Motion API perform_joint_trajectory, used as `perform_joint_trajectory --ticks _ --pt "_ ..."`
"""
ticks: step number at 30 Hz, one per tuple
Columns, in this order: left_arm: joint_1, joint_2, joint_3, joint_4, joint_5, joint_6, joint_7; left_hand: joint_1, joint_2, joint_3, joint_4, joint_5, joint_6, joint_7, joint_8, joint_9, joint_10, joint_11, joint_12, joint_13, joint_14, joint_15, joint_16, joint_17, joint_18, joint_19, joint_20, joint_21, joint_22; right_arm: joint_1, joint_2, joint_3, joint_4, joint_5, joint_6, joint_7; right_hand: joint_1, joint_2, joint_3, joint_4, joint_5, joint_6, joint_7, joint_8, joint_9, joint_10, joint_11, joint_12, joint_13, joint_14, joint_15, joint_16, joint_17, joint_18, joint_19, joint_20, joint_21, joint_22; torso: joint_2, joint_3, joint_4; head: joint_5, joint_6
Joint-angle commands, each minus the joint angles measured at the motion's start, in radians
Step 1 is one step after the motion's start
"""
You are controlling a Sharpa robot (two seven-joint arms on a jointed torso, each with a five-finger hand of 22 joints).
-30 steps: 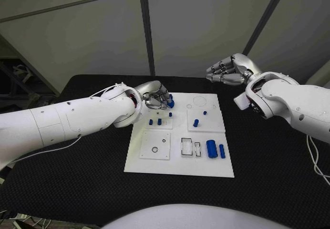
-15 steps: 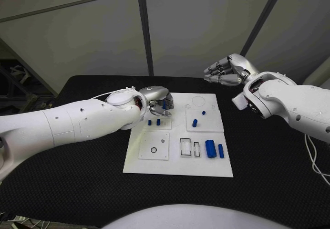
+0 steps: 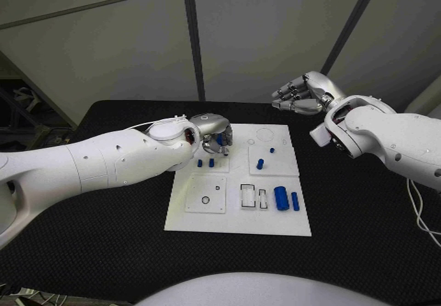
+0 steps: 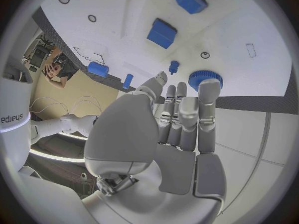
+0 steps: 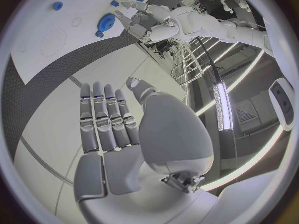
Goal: Assemble the parts on the task board
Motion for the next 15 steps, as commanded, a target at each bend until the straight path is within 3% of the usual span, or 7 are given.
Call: perform_joint_trajectory --ticks 1,15 --pt "0.001 0.007 0.0 -0.009 -0.03 0.033 -0.014 -0.003 -0.007 0.007 0.0 0.0 0.009 0.001 -0.007 0.0 0.002 0.0 -0.007 -0.002 0.008 0.0 0.006 0.003 -0.064 0.007 0.0 0.014 0.014 0.002 0.001 0.0 0.003 -0.005 0.006 0.008 0.003 -0.005 -0.004 -0.002 0.001 -0.001 0.01 -0.003 0.001 -0.004 -0.001 0.001 -0.001 0.007 0.001 -0.001 -0.001 0.012 0.007 -0.002 -0.006 -0.002 0.0 0.0002 -0.0005 -0.001 -0.001" --pt "0.001 0.032 -0.004 -0.036 -0.031 0.075 -0.019 -0.009 -0.012 0.019 0.003 -0.001 0.01 0.007 -0.018 -0.002 -0.003 0.005 -0.025 -0.009 -0.003 0.006 0.001 -0.02 -0.063 -0.009 0.004 0.018 0.03 0.002 0.005 0.0 0.003 -0.005 0.006 0.008 0.001 -0.005 -0.005 -0.001 0.002 -0.001 0.011 -0.003 0.001 -0.004 0.0 0.001 -0.001 0.007 0.001 -0.002 -0.001 0.012 0.007 -0.002 -0.006 -0.003 -0.001 0.0003 0.0014 0.0 -0.004"
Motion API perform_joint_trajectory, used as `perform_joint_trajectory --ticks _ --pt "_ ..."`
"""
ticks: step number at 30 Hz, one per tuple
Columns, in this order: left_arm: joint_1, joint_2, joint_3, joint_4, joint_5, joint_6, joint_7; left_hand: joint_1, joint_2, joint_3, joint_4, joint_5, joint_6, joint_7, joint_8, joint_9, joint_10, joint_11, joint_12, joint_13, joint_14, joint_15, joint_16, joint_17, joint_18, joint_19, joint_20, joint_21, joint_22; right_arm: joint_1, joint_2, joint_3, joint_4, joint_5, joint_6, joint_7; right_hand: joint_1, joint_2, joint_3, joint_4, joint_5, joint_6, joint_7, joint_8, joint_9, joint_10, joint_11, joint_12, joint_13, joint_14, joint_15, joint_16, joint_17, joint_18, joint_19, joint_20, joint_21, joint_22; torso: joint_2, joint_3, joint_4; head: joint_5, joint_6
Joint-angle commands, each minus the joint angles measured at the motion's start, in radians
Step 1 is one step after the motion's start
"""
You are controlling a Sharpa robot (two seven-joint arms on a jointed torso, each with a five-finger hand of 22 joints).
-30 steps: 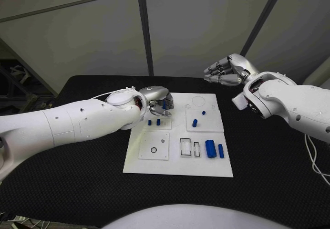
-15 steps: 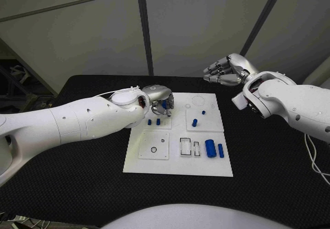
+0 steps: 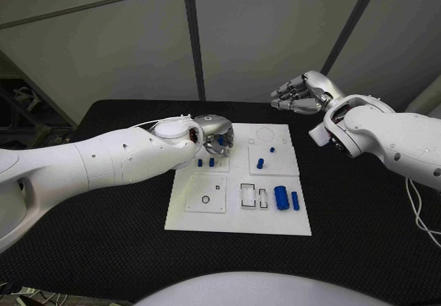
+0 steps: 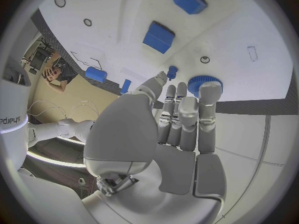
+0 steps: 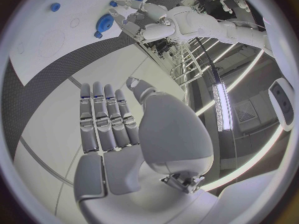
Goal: Assemble the parts on the task board
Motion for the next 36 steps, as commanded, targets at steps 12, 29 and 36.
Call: perform_joint_trajectory --ticks 12,29,36 --pt "0.001 0.002 -0.001 -0.002 -0.011 0.036 -0.005 -0.012 -0.009 0.008 0.007 -0.001 0.005 0.009 -0.011 -0.002 -0.002 0.008 -0.009 -0.003 0.001 0.005 0.011 0.001 -0.065 -0.006 0.004 0.015 0.016 0.002 0.004 0.0 0.0 -0.003 0.006 0.008 0.0 -0.005 -0.005 0.0 0.002 0.002 0.009 -0.004 0.001 -0.005 0.001 0.001 -0.001 0.006 0.002 -0.002 -0.002 0.012 0.008 -0.002 -0.008 -0.003 0.0 -0.0005 0.0013 0.001 -0.005" --pt "-0.005 0.012 -0.001 -0.017 0.001 0.059 0.007 0.008 0.004 0.042 -0.003 0.0 0.009 0.013 -0.025 -0.003 0.008 0.009 -0.034 -0.012 0.009 0.006 0.028 0.004 -0.067 -0.005 0.008 0.046 0.053 0.002 0.007 0.0 -0.001 -0.003 0.009 0.006 -0.001 -0.004 -0.006 0.001 0.003 0.003 0.009 -0.004 0.001 -0.005 0.001 0.001 -0.001 0.006 0.002 -0.003 -0.002 0.012 0.008 -0.002 -0.009 -0.003 0.001 -0.0004 0.0004 0.002 -0.01" --pt "-0.009 0.015 -0.002 -0.021 0.007 0.063 0.013 0.012 0.007 0.055 -0.008 -0.002 0.013 0.015 -0.029 -0.003 0.016 0.008 -0.043 -0.015 0.014 0.005 0.036 0.007 -0.068 -0.002 0.009 0.059 0.068 0.002 0.008 0.0 0.0 -0.003 0.01 0.005 -0.001 -0.004 -0.006 0.001 0.003 0.003 0.009 -0.004 0.001 -0.005 0.001 0.001 -0.001 0.006 0.002 -0.003 -0.002 0.012 0.008 -0.002 -0.009 -0.003 0.001 -0.0005 0.0017 0.002 -0.012"
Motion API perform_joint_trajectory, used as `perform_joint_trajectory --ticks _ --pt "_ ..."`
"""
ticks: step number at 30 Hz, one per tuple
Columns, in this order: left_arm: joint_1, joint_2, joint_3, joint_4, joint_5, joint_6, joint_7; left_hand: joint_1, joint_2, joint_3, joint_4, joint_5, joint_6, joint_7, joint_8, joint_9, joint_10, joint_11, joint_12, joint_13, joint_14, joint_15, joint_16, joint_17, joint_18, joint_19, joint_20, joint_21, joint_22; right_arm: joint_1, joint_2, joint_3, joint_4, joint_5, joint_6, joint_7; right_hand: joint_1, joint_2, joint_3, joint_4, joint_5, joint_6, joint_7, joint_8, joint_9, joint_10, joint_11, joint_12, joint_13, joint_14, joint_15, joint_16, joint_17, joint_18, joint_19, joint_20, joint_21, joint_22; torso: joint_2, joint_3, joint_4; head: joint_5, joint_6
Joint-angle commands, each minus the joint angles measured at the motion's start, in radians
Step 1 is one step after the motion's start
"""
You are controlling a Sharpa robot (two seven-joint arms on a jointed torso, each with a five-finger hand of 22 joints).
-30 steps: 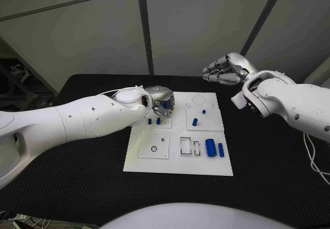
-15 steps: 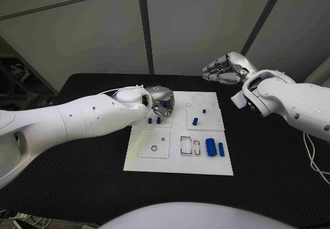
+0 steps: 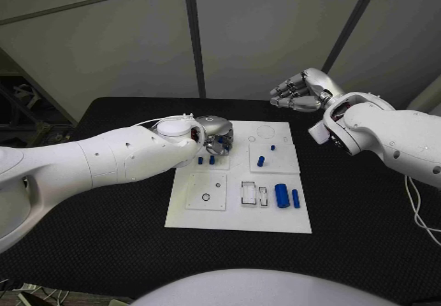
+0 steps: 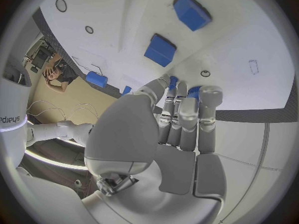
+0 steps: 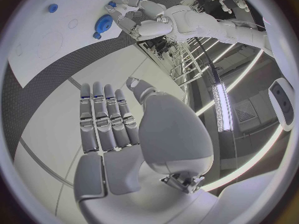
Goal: Assemble the parts on the task board
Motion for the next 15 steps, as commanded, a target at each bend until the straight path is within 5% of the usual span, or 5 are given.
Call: perform_joint_trajectory --ticks 1,11,15 --pt "-0.002 0.002 0.0 -0.002 0.007 0.015 0.012 0.006 0.001 0.009 -0.001 -0.002 0.003 0.004 -0.006 -0.001 0.01 0.001 -0.008 -0.002 0.008 -0.002 0.008 0.002 -0.068 0.001 0.005 0.008 0.005 0.002 0.001 0.001 0.001 -0.002 0.007 0.006 -0.001 -0.004 -0.006 0.001 0.003 -0.001 0.006 -0.004 0.001 -0.005 0.001 0.001 -0.002 0.006 0.002 -0.003 -0.001 0.011 0.008 -0.002 -0.004 -0.001 0.0 -0.0002 0.0007 0.0 -0.001" --pt "-0.004 0.002 0.0 -0.005 0.009 0.017 0.014 0.025 0.018 0.045 -0.017 -0.008 0.018 0.013 -0.012 0.001 0.051 -0.002 -0.021 -0.004 0.044 -0.005 0.049 0.047 -0.076 0.023 0.003 0.057 0.052 0.002 0.002 0.001 0.001 -0.002 0.007 0.006 -0.001 -0.004 -0.006 0.001 0.003 -0.001 0.006 -0.004 0.001 -0.005 0.001 0.001 -0.002 0.006 0.002 -0.003 -0.001 0.011 0.008 -0.002 -0.004 -0.001 -0.001 0.0 0.0002 -0.001 -0.004" --pt "-0.004 0.0 0.0 -0.004 0.016 0.016 0.014 0.041 0.028 0.079 -0.035 -0.084 0.028 0.019 -0.018 0.001 0.075 -0.002 -0.038 -0.005 0.058 -0.006 0.063 0.056 -0.079 0.031 0.001 0.081 0.077 0.002 0.002 0.001 0.001 -0.002 0.007 0.006 -0.001 -0.003 -0.005 0.002 0.004 0.0 0.006 -0.004 0.001 -0.005 0.002 0.001 -0.002 0.005 0.002 -0.004 -0.001 0.011 0.008 -0.002 -0.005 -0.002 -0.001 -0.0005 0.0005 -0.001 -0.004"
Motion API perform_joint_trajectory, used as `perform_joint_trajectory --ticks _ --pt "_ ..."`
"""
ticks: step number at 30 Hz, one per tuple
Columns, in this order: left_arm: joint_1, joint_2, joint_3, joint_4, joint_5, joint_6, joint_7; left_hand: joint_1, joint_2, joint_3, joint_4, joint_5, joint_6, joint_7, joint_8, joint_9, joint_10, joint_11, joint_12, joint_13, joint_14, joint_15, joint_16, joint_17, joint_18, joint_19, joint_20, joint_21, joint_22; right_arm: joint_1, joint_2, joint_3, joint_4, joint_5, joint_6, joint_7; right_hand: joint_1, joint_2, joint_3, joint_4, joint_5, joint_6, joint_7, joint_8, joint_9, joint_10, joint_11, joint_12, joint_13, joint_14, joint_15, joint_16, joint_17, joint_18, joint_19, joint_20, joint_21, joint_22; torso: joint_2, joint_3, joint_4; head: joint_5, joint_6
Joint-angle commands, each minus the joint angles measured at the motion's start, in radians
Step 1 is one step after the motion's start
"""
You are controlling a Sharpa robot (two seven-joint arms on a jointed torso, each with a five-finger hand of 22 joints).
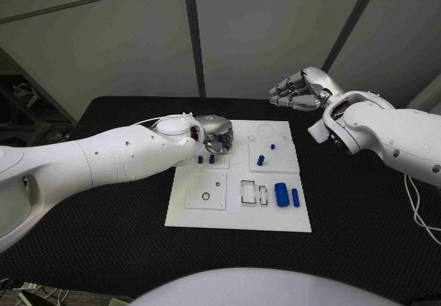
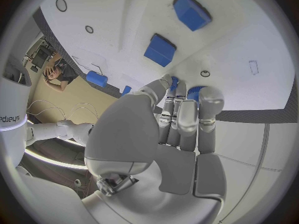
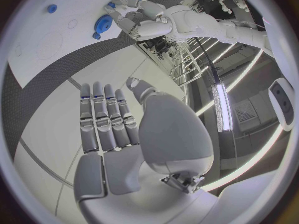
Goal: Assemble the parts on the task board
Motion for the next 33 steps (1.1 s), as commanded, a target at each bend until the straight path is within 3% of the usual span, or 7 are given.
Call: perform_joint_trajectory --ticks 1,22,26,29,33 --pt "-0.002 -0.002 -0.002 0.001 0.012 0.014 0.01 0.013 -0.001 0.021 -0.01 -0.037 0.009 0.0 -0.009 0.001 0.013 -0.001 -0.011 0.0 0.01 -0.002 0.007 0.002 -0.081 0.009 0.0 0.012 0.013 0.002 0.001 0.001 0.001 -0.002 0.006 0.006 -0.001 -0.003 -0.005 0.002 0.004 0.0 0.006 -0.004 0.001 -0.004 0.002 0.001 -0.001 0.005 0.002 -0.004 -0.001 0.011 0.008 -0.002 -0.005 -0.001 0.0 -0.0006 0.0006 0.0 0.0" --pt "-0.002 -0.037 0.004 0.034 0.05 -0.031 0.02 0.003 -0.006 0.047 -0.024 -0.041 0.022 0.005 -0.016 0.003 0.037 0.0 -0.032 0.003 0.023 -0.003 0.023 0.017 -0.086 0.023 -0.001 0.043 0.045 0.002 0.001 0.001 -0.001 -0.002 0.004 0.009 -0.002 -0.003 -0.006 0.002 0.005 0.0 0.006 -0.004 0.001 -0.005 0.002 0.001 -0.001 0.005 0.003 -0.004 -0.001 0.011 0.008 -0.002 -0.006 -0.001 -0.001 0.0001 0.0009 0.003 0.007" --pt "-0.002 -0.049 0.016 0.046 0.052 -0.037 0.019 0.001 -0.007 0.047 -0.024 -0.041 0.023 0.005 -0.017 0.003 0.038 0.0 -0.033 0.003 0.023 -0.002 0.024 0.019 -0.086 0.023 -0.001 0.045 0.047 0.002 0.001 0.001 -0.002 -0.002 0.004 0.009 -0.002 -0.003 -0.006 0.003 0.005 0.001 0.006 -0.004 0.001 -0.005 0.002 0.0 -0.001 0.005 0.003 -0.005 -0.002 0.011 0.008 -0.002 -0.007 -0.002 -0.001 -0.0005 0.0014 0.003 0.01" --pt "-0.002 -0.06 0.038 0.057 0.053 -0.04 0.017 -0.001 -0.008 0.048 -0.024 -0.041 0.024 0.005 -0.017 0.003 0.039 0.0 -0.035 0.003 0.024 -0.002 0.025 0.019 -0.086 0.024 -0.001 0.046 0.048 0.002 0.0 0.001 -0.003 -0.002 0.003 0.009 -0.002 -0.003 -0.006 0.003 0.005 0.001 0.006 -0.004 0.001 -0.005 0.002 0.0 -0.001 0.005 0.003 -0.005 -0.002 0.011 0.008 -0.002 -0.007 -0.002 -0.001 -0.0001 0.0009 0.003 0.011" --pt "-0.002 -0.076 0.055 0.072 0.059 -0.04 0.014 -0.004 -0.008 0.049 -0.023 -0.041 0.027 0.005 -0.017 0.004 0.041 0.0 -0.036 0.004 0.025 -0.002 0.026 0.021 -0.087 0.026 0.0 0.049 0.051 0.002 0.0 0.001 -0.003 -0.002 0.003 0.009 -0.002 -0.003 -0.006 0.003 0.005 0.001 0.006 -0.004 0.001 -0.005 0.002 0.0 -0.001 0.005 0.003 -0.005 -0.002 0.011 0.008 -0.002 -0.007 -0.002 -0.001 0.0002 0.0016 0.004 0.012"
